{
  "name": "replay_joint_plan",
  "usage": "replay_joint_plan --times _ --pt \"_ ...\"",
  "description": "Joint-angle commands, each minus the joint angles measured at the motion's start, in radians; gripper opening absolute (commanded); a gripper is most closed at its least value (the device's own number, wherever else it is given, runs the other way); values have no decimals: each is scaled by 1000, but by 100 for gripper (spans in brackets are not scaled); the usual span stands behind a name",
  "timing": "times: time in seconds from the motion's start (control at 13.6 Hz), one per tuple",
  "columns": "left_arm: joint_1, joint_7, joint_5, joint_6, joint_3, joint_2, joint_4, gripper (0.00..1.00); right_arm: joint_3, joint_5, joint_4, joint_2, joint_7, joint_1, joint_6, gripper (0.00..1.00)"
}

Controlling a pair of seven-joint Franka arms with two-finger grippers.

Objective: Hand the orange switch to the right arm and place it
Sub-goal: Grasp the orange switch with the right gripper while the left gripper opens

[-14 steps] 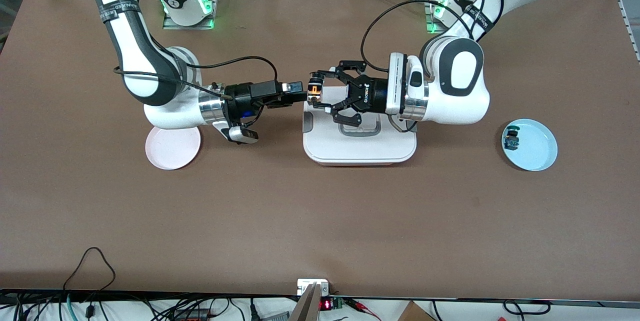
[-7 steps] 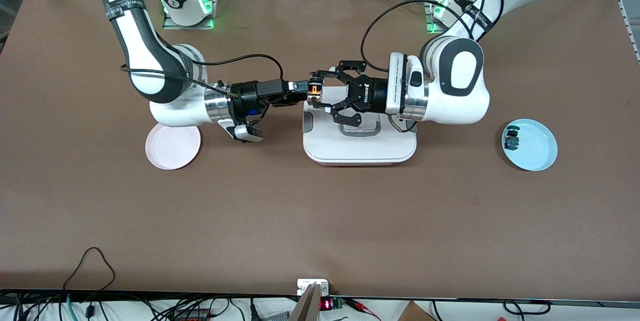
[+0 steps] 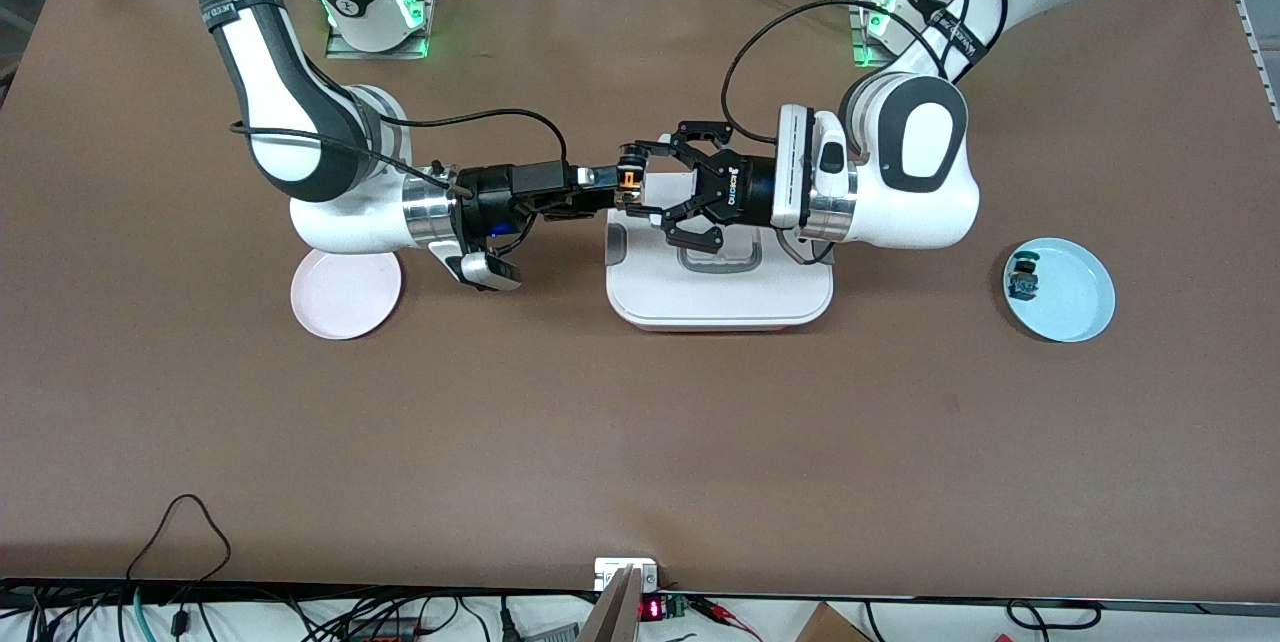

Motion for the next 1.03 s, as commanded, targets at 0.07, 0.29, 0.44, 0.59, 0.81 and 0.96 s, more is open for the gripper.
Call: replay_joint_plan --times 0.07,0.29,0.44,0.59,0.81,0.96 --pt "18 34 -34 -13 -10 -21 -24 2 -4 15 4 -6 -12 16 30 87" --pt "18 34 -32 -13 -10 -23 -23 2 -4 6 4 -6 -26 24 31 63" --pt "19 32 -32 -13 -10 -23 -23 3 -4 12 3 -6 -54 27 35 21" --pt "19 34 -34 -13 -10 -23 -23 3 -4 11 3 -6 -57 25 35 0" --pt "24 34 -32 -13 -10 -23 -23 4 -4 11 1 -6 -57 27 35 0" --pt "24 34 -32 -13 -10 -23 -23 9 -4 12 1 -6 -57 27 35 0"
